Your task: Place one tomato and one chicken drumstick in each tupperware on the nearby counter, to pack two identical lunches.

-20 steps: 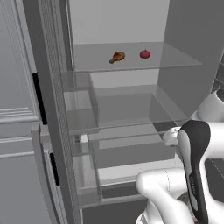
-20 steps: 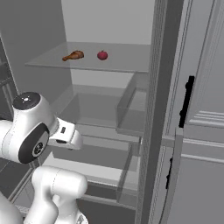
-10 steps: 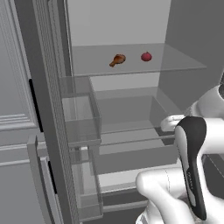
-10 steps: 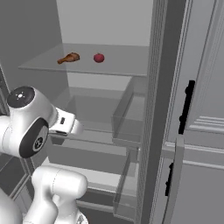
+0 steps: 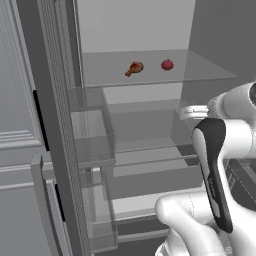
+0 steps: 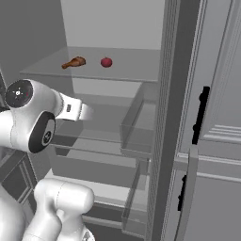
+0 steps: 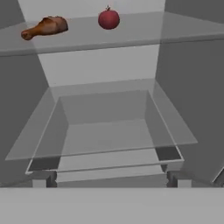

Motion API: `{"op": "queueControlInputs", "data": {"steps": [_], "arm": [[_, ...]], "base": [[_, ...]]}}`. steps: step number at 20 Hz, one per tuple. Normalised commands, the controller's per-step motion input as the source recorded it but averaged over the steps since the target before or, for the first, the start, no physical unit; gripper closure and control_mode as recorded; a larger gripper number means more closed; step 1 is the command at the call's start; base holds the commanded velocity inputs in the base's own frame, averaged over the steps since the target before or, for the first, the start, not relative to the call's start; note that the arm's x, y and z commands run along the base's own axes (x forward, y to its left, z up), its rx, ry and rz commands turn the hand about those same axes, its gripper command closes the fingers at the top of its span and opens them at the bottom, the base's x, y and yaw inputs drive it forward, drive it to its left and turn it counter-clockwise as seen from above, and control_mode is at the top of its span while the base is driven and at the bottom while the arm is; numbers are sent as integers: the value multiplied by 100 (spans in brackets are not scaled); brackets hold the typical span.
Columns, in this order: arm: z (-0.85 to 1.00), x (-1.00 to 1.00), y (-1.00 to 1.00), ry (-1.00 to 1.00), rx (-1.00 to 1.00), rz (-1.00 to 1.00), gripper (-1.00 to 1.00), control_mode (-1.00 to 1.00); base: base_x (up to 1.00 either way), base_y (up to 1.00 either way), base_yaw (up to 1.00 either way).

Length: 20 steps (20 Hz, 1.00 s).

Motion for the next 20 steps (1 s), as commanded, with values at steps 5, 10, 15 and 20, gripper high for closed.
{"op": "queueControlInputs", "data": {"steps": [5,10,15,20], "arm": [[73,56,-5,-8,0,-1,-100,-100],[52,59,-18,-2,2,0,-100,-100],[4,74,-8,10,5,-1,-100,-100],[0,82,0,3,0,-1,-100,-100]], "base": [[0,0,0],[0,0,0],[0,0,0],[0,0,0]]}}
